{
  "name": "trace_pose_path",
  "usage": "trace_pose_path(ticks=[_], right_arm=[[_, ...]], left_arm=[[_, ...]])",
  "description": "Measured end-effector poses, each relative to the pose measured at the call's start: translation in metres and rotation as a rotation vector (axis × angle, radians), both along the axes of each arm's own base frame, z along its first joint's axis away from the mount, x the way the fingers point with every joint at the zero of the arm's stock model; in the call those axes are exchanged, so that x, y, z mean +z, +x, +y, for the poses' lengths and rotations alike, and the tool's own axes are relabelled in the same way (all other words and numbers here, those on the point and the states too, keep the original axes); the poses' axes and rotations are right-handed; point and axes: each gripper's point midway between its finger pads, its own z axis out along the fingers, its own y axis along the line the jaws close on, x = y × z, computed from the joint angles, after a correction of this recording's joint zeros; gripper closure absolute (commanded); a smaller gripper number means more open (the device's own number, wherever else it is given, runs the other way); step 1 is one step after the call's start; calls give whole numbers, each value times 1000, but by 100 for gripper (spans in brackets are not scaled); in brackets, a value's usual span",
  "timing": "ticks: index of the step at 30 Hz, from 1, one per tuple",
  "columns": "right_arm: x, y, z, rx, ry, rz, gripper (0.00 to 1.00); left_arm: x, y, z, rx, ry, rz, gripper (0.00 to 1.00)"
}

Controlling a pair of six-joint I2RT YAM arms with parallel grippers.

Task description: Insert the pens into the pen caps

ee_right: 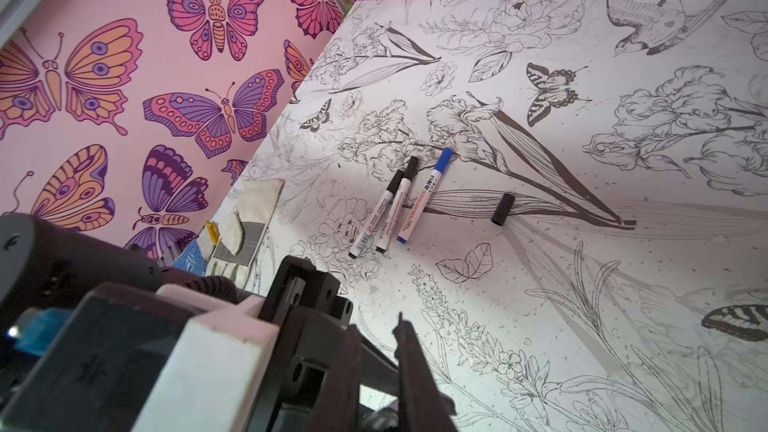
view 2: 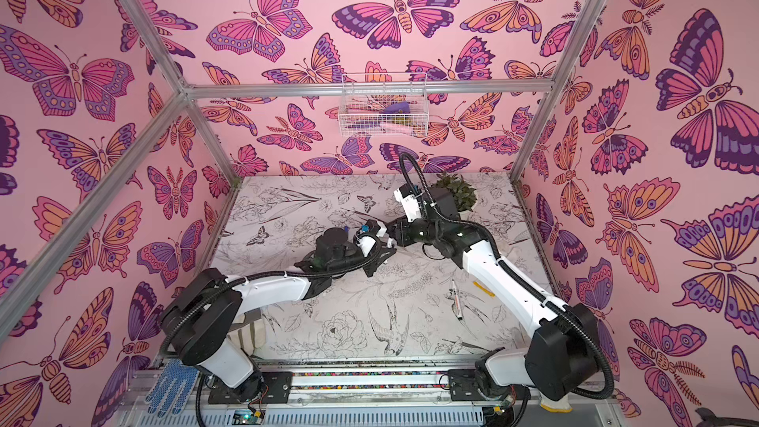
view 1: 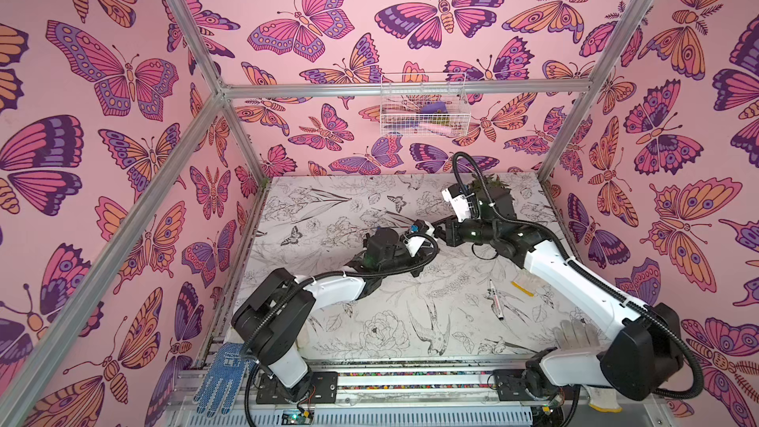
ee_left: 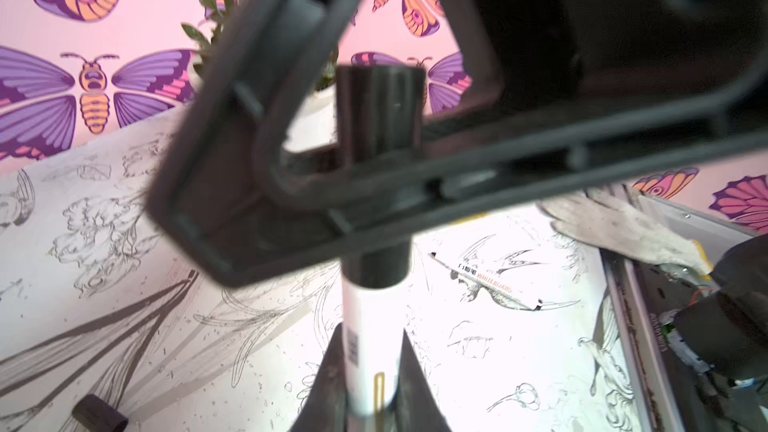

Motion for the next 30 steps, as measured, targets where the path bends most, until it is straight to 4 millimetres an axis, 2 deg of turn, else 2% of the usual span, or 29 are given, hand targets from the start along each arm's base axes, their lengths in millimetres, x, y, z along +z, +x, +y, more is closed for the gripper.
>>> trace_pose_path(ticks=[9, 21, 30], right_arm=[[-38, 13, -2, -67, -7, 42, 100], [-91, 24, -6, -138, -146, 65, 100], [-108, 28, -17, -188, -208, 79, 100]], left_arm=[[-34, 15, 1, 71, 50, 30, 100], [-90, 32, -12, 73, 33, 72, 100], [-104, 38, -21, 51, 21, 57, 100]])
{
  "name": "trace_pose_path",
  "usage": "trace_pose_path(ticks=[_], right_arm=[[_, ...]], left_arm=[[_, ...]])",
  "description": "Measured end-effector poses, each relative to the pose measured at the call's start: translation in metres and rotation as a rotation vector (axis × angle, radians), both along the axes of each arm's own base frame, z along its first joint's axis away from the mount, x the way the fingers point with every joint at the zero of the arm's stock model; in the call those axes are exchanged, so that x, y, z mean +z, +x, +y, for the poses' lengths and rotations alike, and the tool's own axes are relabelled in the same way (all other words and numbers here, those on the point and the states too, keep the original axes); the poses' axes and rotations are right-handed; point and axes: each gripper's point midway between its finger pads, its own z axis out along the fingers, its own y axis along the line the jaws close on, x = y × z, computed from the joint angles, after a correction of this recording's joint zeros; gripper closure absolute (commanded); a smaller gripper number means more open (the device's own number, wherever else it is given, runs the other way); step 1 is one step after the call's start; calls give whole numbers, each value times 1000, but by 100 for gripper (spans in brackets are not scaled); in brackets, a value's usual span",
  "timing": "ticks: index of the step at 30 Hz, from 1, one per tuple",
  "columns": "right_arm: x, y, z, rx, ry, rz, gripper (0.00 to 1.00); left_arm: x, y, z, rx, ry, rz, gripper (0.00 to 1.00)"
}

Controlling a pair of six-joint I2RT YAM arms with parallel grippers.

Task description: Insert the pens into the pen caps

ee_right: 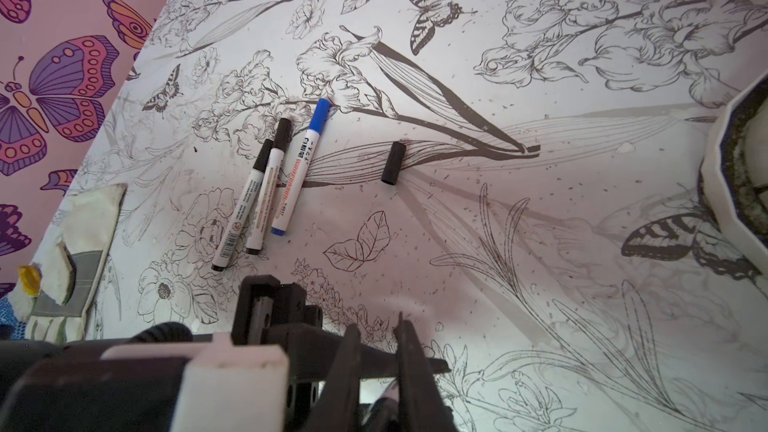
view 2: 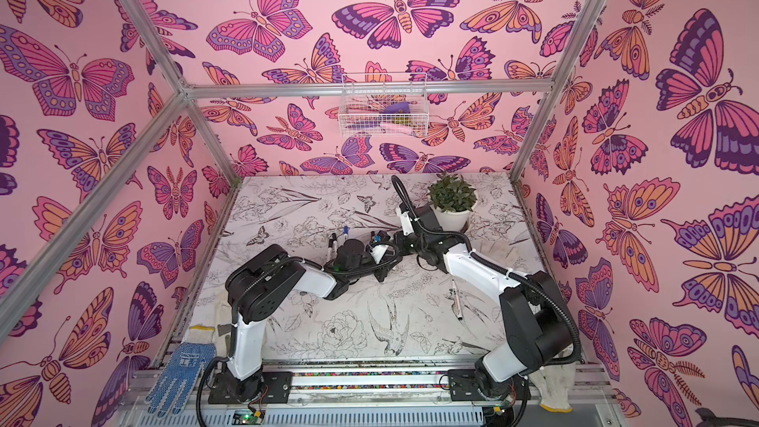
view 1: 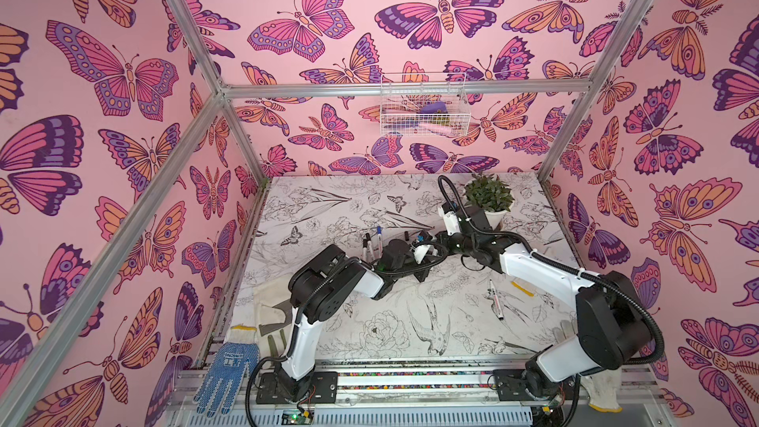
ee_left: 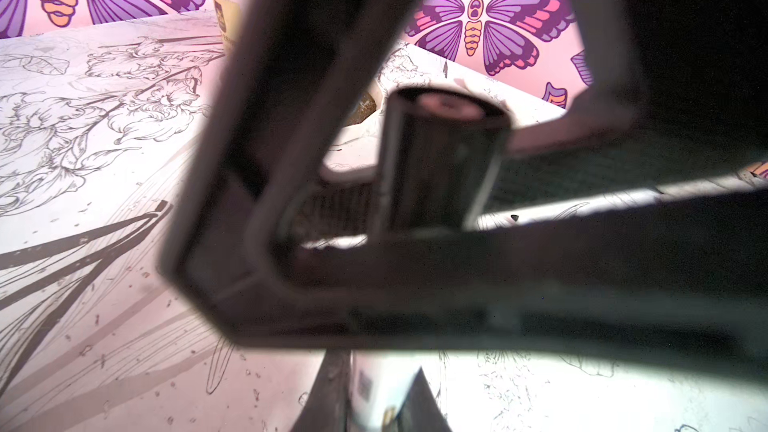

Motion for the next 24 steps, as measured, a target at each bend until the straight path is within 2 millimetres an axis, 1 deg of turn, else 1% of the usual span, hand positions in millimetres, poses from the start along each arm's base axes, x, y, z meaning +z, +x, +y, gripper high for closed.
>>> trace_pose_path(ticks=[6, 15, 24], right_arm=[[-14, -2, -1, -12, -27, 43, 100], [-19, 8, 12, 3, -19, 33, 100], [-25, 10, 15, 10, -21, 35, 100]], left_arm=[[-9, -2, 1, -9, 15, -2, 100], [-10, 6, 12, 36, 0, 4, 100], [-10, 9, 14, 49, -6, 16, 100]])
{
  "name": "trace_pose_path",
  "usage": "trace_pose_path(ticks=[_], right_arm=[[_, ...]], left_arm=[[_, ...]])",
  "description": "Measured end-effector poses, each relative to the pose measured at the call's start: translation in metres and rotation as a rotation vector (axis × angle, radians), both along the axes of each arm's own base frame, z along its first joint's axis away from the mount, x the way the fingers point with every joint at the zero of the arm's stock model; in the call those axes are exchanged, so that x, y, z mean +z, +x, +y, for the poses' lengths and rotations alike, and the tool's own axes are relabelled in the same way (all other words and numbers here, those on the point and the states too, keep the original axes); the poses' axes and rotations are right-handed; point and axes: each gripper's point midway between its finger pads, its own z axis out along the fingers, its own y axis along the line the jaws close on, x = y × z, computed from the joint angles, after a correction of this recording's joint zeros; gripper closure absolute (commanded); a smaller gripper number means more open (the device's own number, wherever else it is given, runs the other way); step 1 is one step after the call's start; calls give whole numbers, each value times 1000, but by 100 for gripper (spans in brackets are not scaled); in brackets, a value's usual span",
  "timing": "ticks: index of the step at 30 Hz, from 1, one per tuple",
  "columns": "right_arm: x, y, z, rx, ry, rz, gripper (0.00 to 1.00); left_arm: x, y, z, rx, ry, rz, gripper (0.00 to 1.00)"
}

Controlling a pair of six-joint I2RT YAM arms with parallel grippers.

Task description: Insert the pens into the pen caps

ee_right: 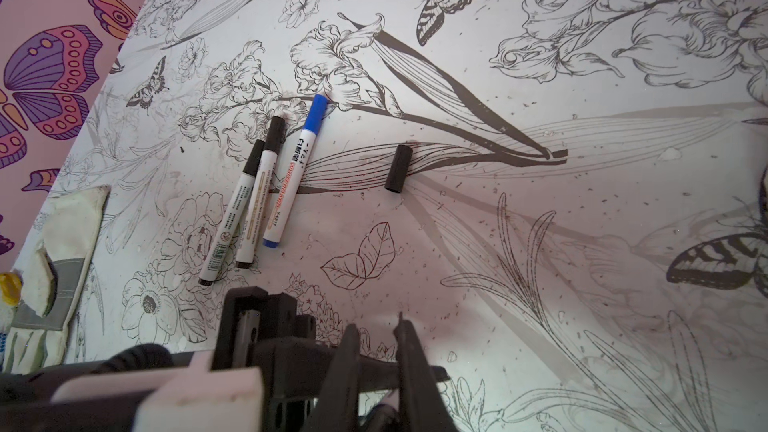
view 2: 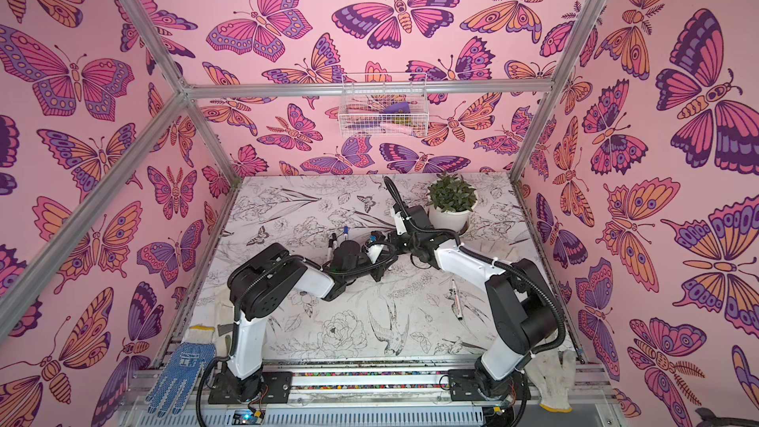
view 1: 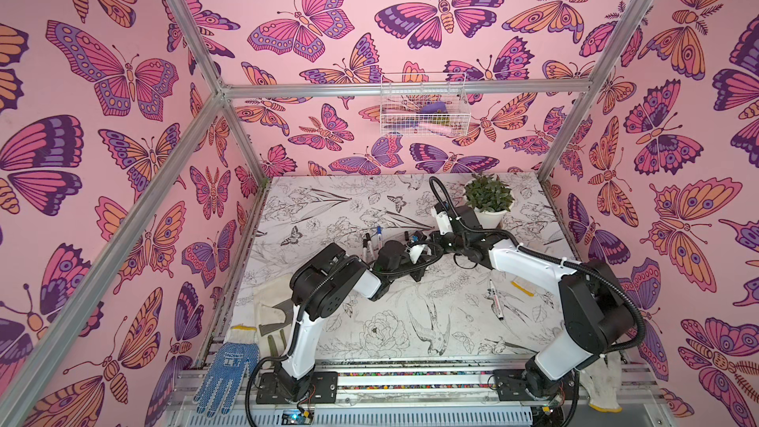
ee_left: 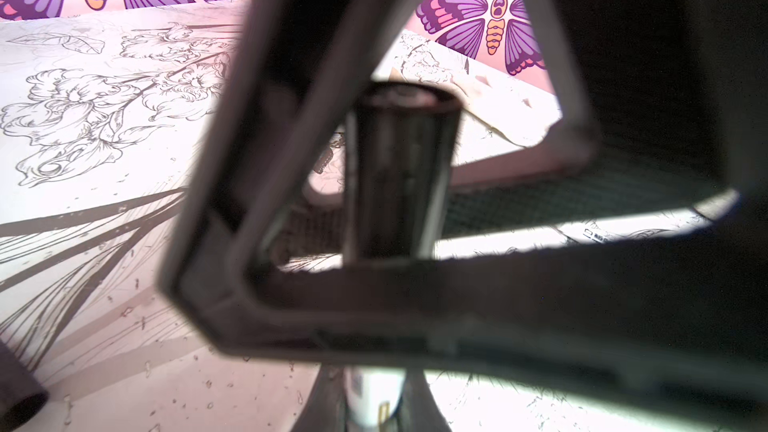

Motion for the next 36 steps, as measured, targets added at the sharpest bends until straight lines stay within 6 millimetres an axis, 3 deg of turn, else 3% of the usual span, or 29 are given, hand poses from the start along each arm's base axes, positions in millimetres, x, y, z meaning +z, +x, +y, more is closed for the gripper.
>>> trace_pose_path(ticks=[21, 25, 27, 33, 36], right_arm=[[-1, 3, 9, 38, 28, -16, 100], [5, -13, 6, 72, 54, 70, 100], [17, -24, 4, 94, 100, 120, 100], [92, -45, 6, 190, 256, 151, 100], [112, -56, 9, 239, 303, 169, 100]], left_arm=[[3, 8, 11, -20, 51, -70, 100], [5, -10, 14, -105, 108, -76, 100], [18, -24, 17, -151, 114, -67, 100], [96, -52, 26, -234, 23, -78, 100], [116, -65, 29, -270, -18, -45, 100]])
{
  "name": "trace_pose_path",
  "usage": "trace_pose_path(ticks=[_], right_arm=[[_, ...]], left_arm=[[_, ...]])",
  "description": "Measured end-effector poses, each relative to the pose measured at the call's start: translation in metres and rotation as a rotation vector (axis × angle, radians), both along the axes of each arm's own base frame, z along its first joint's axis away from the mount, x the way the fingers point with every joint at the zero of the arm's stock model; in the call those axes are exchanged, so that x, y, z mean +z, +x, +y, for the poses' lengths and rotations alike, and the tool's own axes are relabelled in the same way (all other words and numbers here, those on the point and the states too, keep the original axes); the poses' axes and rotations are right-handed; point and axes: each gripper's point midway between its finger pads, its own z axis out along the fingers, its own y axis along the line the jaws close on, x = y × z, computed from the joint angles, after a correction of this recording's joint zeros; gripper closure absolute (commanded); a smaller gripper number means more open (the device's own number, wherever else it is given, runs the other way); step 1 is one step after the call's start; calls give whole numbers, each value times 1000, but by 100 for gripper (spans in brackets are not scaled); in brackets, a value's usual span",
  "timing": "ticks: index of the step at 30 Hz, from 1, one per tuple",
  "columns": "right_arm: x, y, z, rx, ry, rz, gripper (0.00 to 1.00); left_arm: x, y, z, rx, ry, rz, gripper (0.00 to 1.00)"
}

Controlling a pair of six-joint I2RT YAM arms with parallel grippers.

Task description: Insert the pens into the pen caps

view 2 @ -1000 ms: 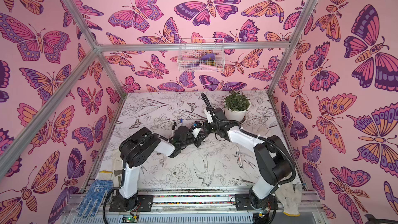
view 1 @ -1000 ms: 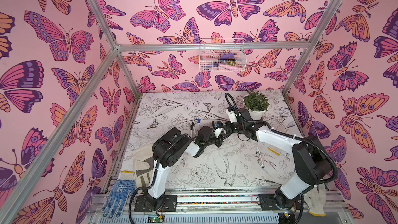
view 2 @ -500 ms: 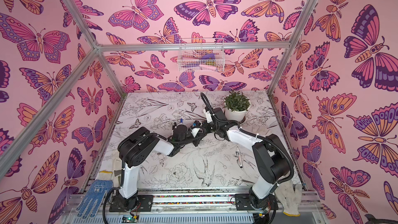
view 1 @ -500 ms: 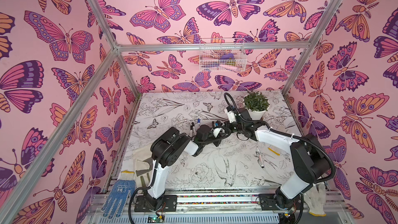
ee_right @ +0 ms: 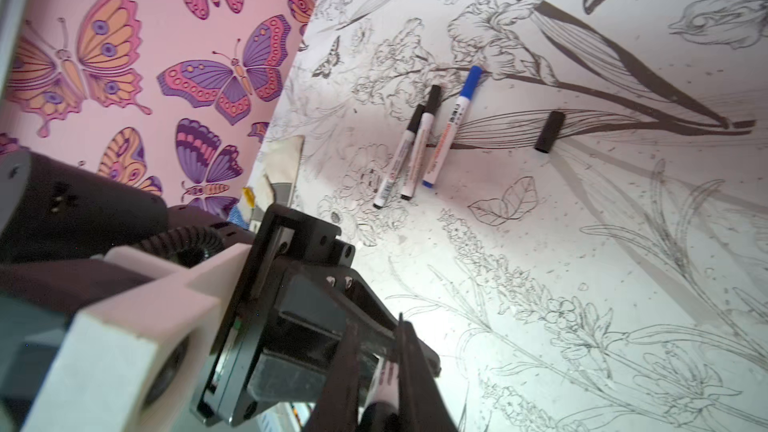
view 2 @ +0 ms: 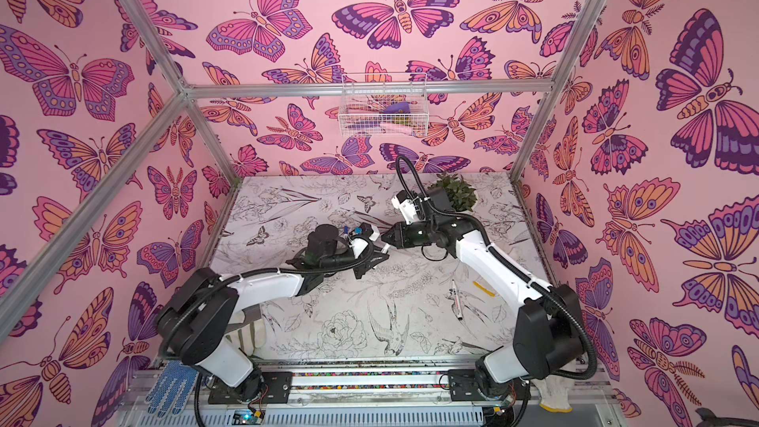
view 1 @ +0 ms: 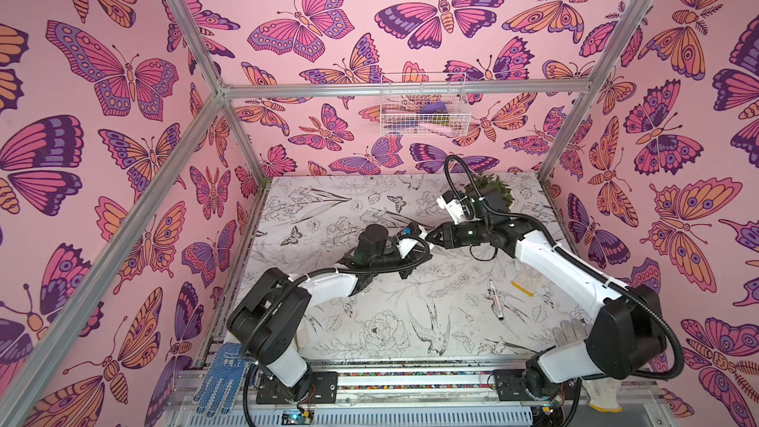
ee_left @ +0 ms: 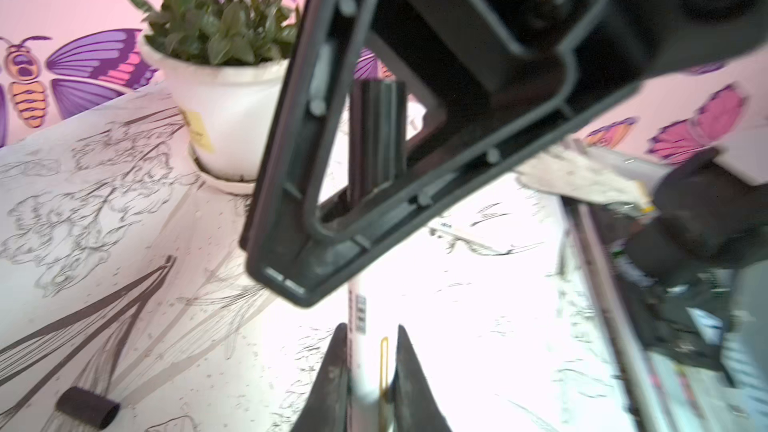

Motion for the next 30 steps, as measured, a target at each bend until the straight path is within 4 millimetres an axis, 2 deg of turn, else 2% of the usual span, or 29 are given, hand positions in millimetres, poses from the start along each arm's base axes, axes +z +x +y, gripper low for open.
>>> trace_pose_path(ticks=[2, 9, 17, 30], right_arm=[[1, -5, 1, 21, 16, 29, 100], [-16, -18, 3, 75, 1, 115, 100], [-47, -24, 15, 117, -105, 127, 100], [-55, 5, 4, 25, -225, 6, 100]], left_arm=[[2, -6, 1, -18, -6, 41, 100], [-13, -20, 2, -59, 29, 152, 100], [-39, -28, 8, -63, 129, 286, 100], [-43, 4, -9, -32, 152, 263, 100]])
